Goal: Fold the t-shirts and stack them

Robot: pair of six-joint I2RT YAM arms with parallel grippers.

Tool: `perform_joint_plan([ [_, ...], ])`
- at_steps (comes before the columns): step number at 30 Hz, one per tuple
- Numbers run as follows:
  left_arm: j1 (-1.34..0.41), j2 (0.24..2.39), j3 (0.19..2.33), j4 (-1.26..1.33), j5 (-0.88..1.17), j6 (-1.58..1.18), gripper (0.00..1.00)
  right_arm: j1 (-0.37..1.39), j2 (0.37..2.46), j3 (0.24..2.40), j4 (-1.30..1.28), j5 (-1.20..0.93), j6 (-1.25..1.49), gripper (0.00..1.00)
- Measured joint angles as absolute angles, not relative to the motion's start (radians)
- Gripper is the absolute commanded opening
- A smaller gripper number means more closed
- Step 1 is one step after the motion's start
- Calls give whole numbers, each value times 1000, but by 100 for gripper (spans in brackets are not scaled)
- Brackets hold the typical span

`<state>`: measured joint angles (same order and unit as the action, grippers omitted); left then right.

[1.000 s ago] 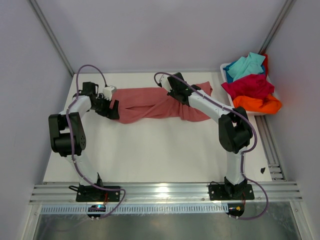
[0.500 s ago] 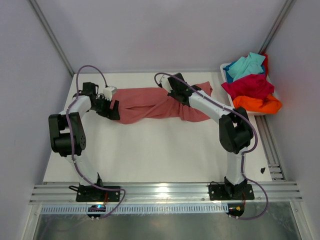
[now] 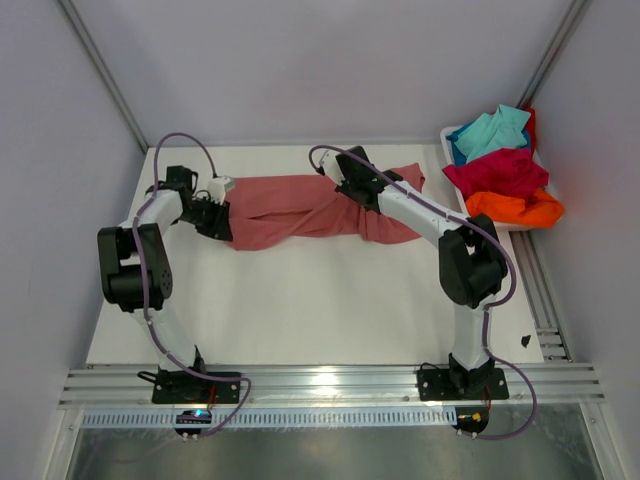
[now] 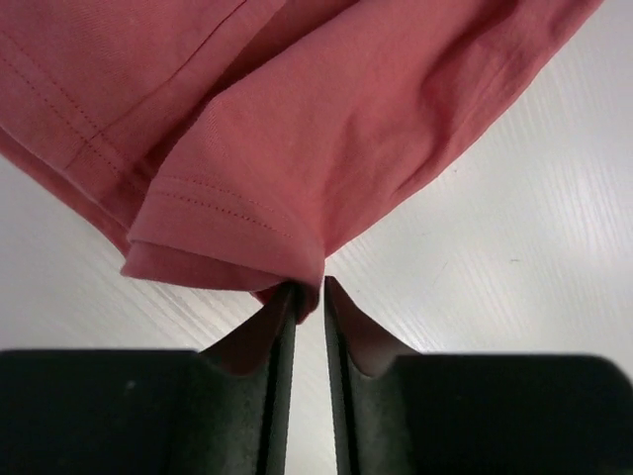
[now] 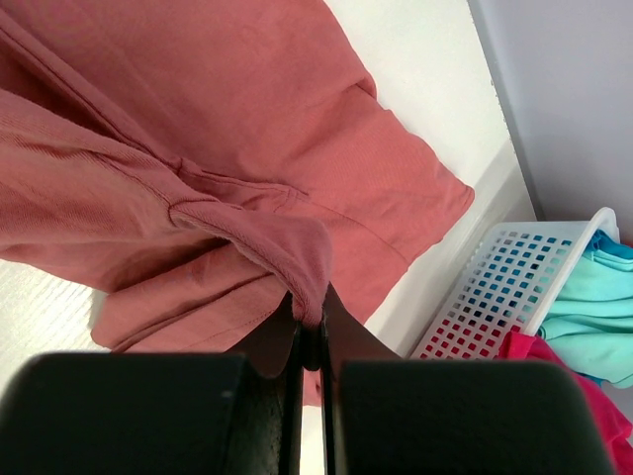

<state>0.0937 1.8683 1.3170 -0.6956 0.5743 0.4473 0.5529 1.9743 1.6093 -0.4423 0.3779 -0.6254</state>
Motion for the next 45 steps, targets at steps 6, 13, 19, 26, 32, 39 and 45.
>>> perform_joint_plan([
  [6, 94, 1909, 1384, -747, 604, 457, 0, 553, 1974, 1603, -442, 378, -625, 3],
  [13, 94, 1953, 1538, -794, 638, 428, 0, 553, 1969, 1592, -429, 390, -625, 3],
  [19, 94, 2027, 1742, -794, 656, 366, 0, 553, 1969, 1589, -403, 412, -625, 3],
  [26, 94, 2091, 1849, -764, 641, 295, 0, 551, 1969, 1596, -397, 436, -630, 3],
  [32, 94, 2124, 1849, -701, 603, 234, 0, 537, 1973, 1670, -401, 450, -635, 3],
  [39, 94, 2144, 1849, -607, 521, 182, 0, 512, 2049, 1829, -397, 480, -655, 3],
  [45, 94, 2194, 1899, -557, 467, 148, 0, 503, 2144, 1882, -398, 494, -683, 3],
])
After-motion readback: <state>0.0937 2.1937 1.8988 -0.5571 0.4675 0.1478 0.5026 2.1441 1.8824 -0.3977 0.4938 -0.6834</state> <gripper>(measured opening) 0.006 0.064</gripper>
